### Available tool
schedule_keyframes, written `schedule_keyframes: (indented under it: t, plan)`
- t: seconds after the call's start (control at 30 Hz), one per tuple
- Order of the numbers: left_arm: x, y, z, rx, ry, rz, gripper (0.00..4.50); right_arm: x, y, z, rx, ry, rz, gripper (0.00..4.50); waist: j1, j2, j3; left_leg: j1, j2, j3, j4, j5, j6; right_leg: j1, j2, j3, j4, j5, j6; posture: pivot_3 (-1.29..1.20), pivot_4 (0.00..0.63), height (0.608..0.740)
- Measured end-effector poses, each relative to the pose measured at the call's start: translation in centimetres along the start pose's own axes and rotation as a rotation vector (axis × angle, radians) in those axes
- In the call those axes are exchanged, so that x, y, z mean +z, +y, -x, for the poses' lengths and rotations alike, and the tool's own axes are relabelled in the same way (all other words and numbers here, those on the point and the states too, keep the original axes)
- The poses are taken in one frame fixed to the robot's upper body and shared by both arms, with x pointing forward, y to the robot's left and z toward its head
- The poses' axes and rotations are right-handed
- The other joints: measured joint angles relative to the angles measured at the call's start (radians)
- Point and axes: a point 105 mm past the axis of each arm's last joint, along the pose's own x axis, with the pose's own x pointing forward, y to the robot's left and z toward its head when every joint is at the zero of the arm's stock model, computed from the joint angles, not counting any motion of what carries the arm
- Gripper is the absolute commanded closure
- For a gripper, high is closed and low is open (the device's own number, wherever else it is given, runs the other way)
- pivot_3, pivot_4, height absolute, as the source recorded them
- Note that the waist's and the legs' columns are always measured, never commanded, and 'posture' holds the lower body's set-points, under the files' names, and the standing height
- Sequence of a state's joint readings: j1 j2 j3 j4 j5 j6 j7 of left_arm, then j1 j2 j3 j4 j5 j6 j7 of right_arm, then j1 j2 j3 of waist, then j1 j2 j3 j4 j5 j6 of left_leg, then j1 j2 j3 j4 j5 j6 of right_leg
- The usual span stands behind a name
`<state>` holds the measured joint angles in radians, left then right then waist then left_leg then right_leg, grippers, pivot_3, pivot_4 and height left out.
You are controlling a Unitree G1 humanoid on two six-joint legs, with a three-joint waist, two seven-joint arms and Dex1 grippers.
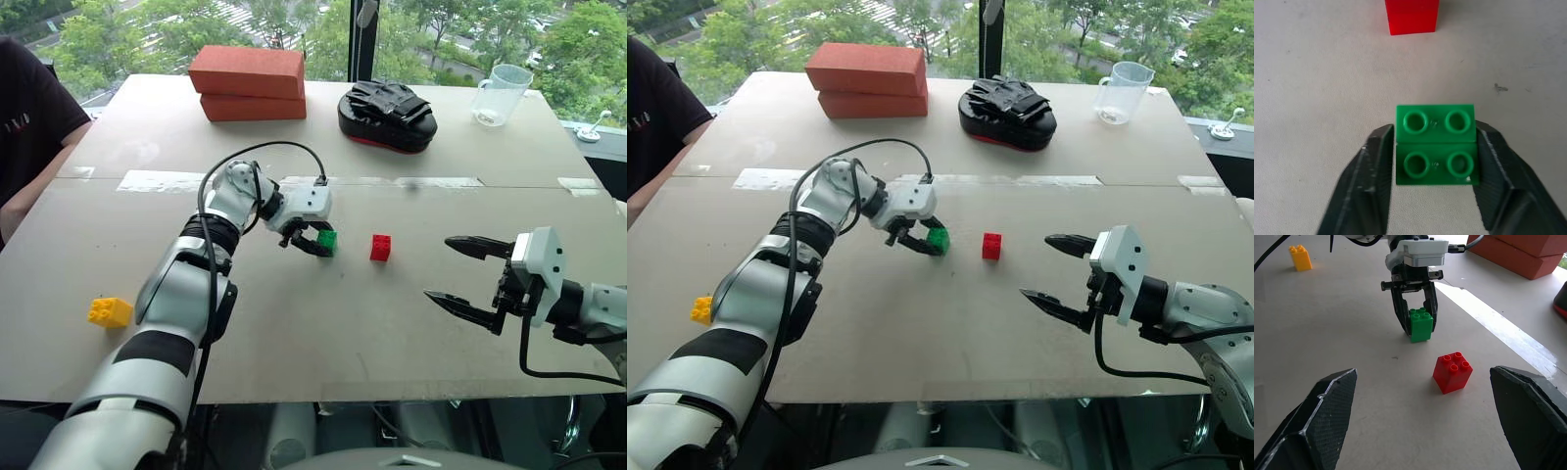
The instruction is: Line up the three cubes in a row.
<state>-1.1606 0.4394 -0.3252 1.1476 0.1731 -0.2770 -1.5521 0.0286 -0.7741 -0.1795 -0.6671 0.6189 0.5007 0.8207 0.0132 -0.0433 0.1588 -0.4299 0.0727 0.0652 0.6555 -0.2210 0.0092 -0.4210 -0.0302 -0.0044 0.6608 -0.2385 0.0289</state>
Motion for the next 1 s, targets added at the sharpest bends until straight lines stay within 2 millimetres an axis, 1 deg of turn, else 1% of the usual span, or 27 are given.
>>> schedule_keyframes:
  t: [0.03,0.07,0.1,0.17,0.23,0.3,0.37,0.43,0.47,0.53,0.57,0.6,0.73,0.8,0.83,0.87,0.9,0.93,0.97,1.0]
  plan:
    - [0.0,0.0,0.0,0.000,-0.001,0.006,0.76,0.0,0.0,0.0,0.000,0.000,0.000,0.00,0.000,0.000,0.000,0.000,0.000,0.000,0.000,0.000,0.000,0.000,0.000,0.000,0.000,0.000,0.000,0.00,0.150,0.740]
    - [0.0,0.0,0.0,-0.004,-0.001,0.013,0.22,0.0,0.0,0.0,-0.001,0.000,0.001,0.00,0.000,0.000,0.000,0.000,0.000,0.000,0.000,0.000,0.000,0.000,0.000,0.000,0.000,0.000,0.000,0.00,0.150,0.740]
    - [0.0,0.0,0.1,-0.005,-0.001,0.013,0.10,0.0,0.0,0.0,-0.001,-0.001,0.002,0.00,0.000,0.000,0.000,0.000,0.000,0.000,0.000,0.000,0.000,0.000,0.000,0.000,0.000,0.000,0.000,0.00,0.150,0.740]
    - [0.4,0.1,0.3,-0.002,-0.017,0.021,0.10,0.1,-0.1,-0.1,0.002,-0.003,0.007,0.00,0.000,0.000,0.000,0.000,0.000,0.000,0.000,0.000,0.000,0.000,0.000,0.000,0.000,0.000,0.000,0.00,0.150,0.740]
    - [0.9,0.2,1.0,0.009,-0.042,0.026,0.10,0.2,0.0,-0.2,0.007,-0.005,0.009,0.00,-0.001,0.000,0.000,0.000,0.000,0.000,0.000,0.000,0.000,0.000,0.000,0.000,0.000,0.000,0.000,0.00,0.150,0.740]
    - [0.9,0.3,2.4,0.040,-0.059,0.041,0.10,0.2,0.0,-0.3,0.011,-0.008,0.011,0.00,-0.005,0.000,0.000,0.000,0.000,0.000,0.000,0.000,0.000,0.000,0.000,0.000,0.000,0.000,0.000,0.00,0.150,0.740]
    - [0.4,-0.2,4.2,0.081,-0.066,0.075,0.10,0.2,0.0,-0.4,0.016,-0.012,0.009,0.00,-0.013,0.000,0.000,0.000,0.001,-0.001,0.000,0.000,0.000,0.000,0.001,0.000,0.000,0.000,0.000,0.00,0.150,0.740]
    - [0.0,-0.5,5.2,0.105,-0.069,0.109,0.10,0.2,0.1,-0.5,0.021,-0.015,0.007,0.00,-0.019,0.000,0.000,0.000,0.001,-0.001,0.000,0.000,0.000,0.000,0.001,0.000,0.001,0.000,0.000,0.00,0.150,0.740]
    - [-0.6,-1.2,7.0,0.156,-0.086,0.175,0.10,0.2,0.2,-0.7,0.034,-0.022,0.002,0.00,-0.026,0.000,0.000,0.000,0.001,-0.002,0.000,0.000,0.000,0.000,0.001,0.000,0.001,0.000,0.000,0.00,0.150,0.740]
    - [-1.2,-2.3,9.5,0.281,-0.118,0.255,0.10,0.5,0.3,-1.4,0.066,-0.048,0.009,0.00,-0.033,0.001,0.000,0.001,0.002,-0.002,0.000,0.000,0.000,0.000,0.001,0.001,0.001,0.000,0.000,0.00,0.150,0.740]
    - [-1.7,-3.0,10.8,0.367,-0.132,0.314,0.10,0.5,0.3,-1.7,0.084,-0.055,0.011,0.00,-0.038,0.001,0.000,0.002,0.002,-0.003,0.000,0.000,0.000,0.000,0.001,0.002,0.001,0.000,0.000,0.00,0.150,0.740]
    - [-2.2,-3.9,12.3,0.492,-0.151,0.381,0.10,0.5,0.3,-2.2,0.105,-0.069,0.011,0.00,-0.045,0.001,0.000,0.002,0.002,-0.004,0.000,0.000,0.000,0.000,0.000,0.002,0.001,0.000,0.000,0.00,0.150,0.740]
    - [-3.8,-5.8,15.9,0.876,-0.183,0.595,0.10,1.6,0.7,-3.5,0.194,-0.121,0.034,0.00,-0.034,0.001,0.001,0.002,0.001,-0.005,0.000,0.000,0.000,0.001,-0.001,-0.001,0.002,0.000,0.000,0.00,0.150,0.740]
    - [-4.9,-7.6,18.2,1.082,-0.173,0.743,0.10,2.2,1.0,-4.1,0.248,-0.145,0.050,0.00,-0.027,0.000,0.000,0.003,0.001,-0.005,0.000,0.000,0.000,0.003,-0.001,-0.001,0.001,0.000,0.000,0.00,0.150,0.740]
    - [-5.8,-9.0,19.4,1.187,-0.143,0.825,0.10,2.3,1.1,-4.3,0.274,-0.155,0.050,0.00,-0.024,0.000,0.000,0.005,0.001,-0.004,0.000,0.000,0.000,0.006,-0.001,-0.002,0.001,0.000,0.000,0.00,0.150,0.740]
    - [-6.5,-10.3,20.0,1.248,-0.116,0.883,0.10,2.3,1.2,-4.6,0.294,-0.160,0.047,0.00,-0.022,0.000,0.000,0.007,0.001,-0.003,0.000,0.000,0.000,0.007,-0.001,-0.002,0.001,-0.001,0.001,0.00,0.150,0.740]
    - [-7.3,-12.6,20.4,1.306,-0.068,0.968,0.10,2.5,1.4,-5.0,0.330,-0.172,0.044,0.00,-0.025,0.000,0.000,0.011,0.001,-0.003,-0.001,0.000,0.000,0.009,-0.001,0.000,0.001,-0.001,0.001,0.00,0.150,0.740]
    - [-7.9,-14.0,20.4,1.324,-0.039,1.030,0.10,2.5,1.5,-5.2,0.352,-0.177,0.040,0.00,-0.026,0.000,0.000,0.013,0.001,-0.003,-0.003,0.000,0.000,0.009,-0.002,0.002,0.001,-0.001,0.001,0.00,0.150,0.740]
    - [-8.7,-16.1,20.3,1.345,-0.003,1.125,0.10,2.5,1.6,-5.5,0.383,-0.185,0.031,0.00,-0.027,0.000,0.000,0.014,0.001,-0.003,-0.003,0.000,0.000,0.010,-0.001,0.002,0.001,-0.001,0.000,0.00,0.150,0.740]
    - [-9.0,-16.8,20.2,1.351,0.006,1.165,0.10,2.4,1.7,-5.5,0.394,-0.184,0.027,0.00,-0.024,0.000,0.000,0.014,0.001,-0.003,-0.003,0.000,0.000,0.010,-0.001,0.001,0.002,-0.001,0.000,0.00,0.150,0.740]
